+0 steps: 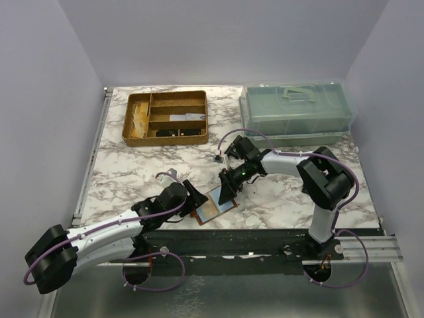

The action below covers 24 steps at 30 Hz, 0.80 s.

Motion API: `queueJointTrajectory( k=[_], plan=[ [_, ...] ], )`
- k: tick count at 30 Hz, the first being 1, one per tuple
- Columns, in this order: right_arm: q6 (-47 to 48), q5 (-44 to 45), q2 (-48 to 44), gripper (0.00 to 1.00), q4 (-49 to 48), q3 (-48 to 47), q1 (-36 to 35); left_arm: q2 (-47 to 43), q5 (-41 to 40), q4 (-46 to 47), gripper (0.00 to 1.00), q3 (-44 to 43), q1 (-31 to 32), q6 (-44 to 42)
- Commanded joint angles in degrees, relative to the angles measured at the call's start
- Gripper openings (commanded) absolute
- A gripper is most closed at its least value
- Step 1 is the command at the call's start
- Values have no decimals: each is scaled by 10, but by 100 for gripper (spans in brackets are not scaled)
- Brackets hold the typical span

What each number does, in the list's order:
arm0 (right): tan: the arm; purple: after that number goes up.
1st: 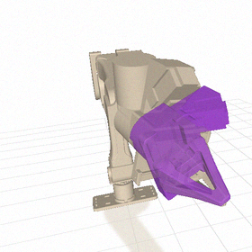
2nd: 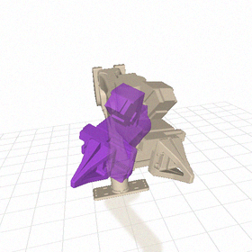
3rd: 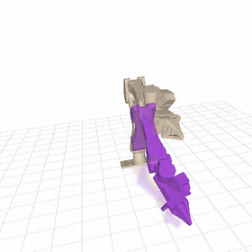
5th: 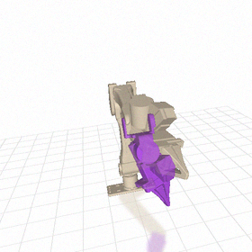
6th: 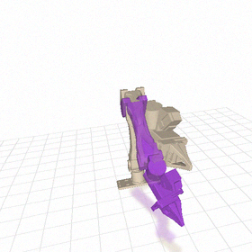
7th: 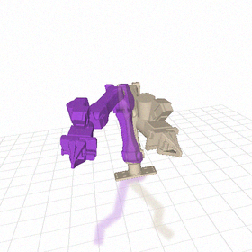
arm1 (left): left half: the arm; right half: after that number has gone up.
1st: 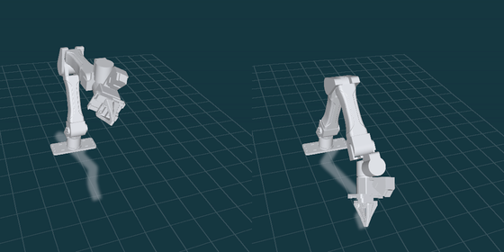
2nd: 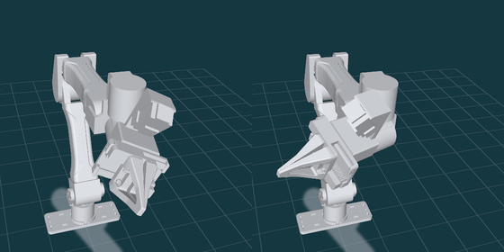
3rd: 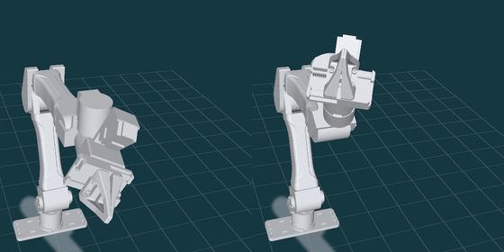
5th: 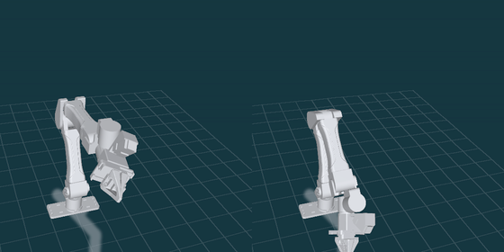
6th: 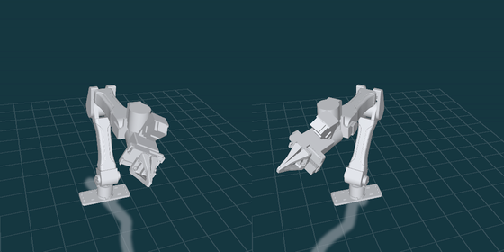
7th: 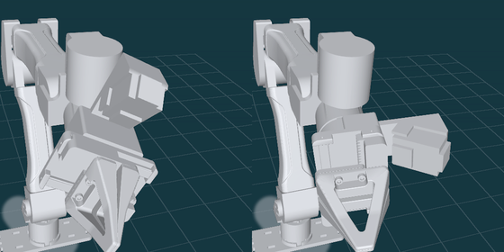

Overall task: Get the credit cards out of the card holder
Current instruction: Remove the credit card from the card holder.

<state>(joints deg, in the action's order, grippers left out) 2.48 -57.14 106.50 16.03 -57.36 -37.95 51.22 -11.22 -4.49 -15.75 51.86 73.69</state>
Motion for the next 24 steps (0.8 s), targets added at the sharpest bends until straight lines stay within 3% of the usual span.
queueJointTrajectory(
  k=[1,15,24],
  plan=[
    [3,12,13,51,5,-3,1,-12,-19,-48,66,-7,-1,19],
    [5,13,18,51,8,-4,1,66,12,98,65,29,-1,32],
    [6,9,19,52,13,-6,1,63,32,195,65,43,-1,25]
  ],
)
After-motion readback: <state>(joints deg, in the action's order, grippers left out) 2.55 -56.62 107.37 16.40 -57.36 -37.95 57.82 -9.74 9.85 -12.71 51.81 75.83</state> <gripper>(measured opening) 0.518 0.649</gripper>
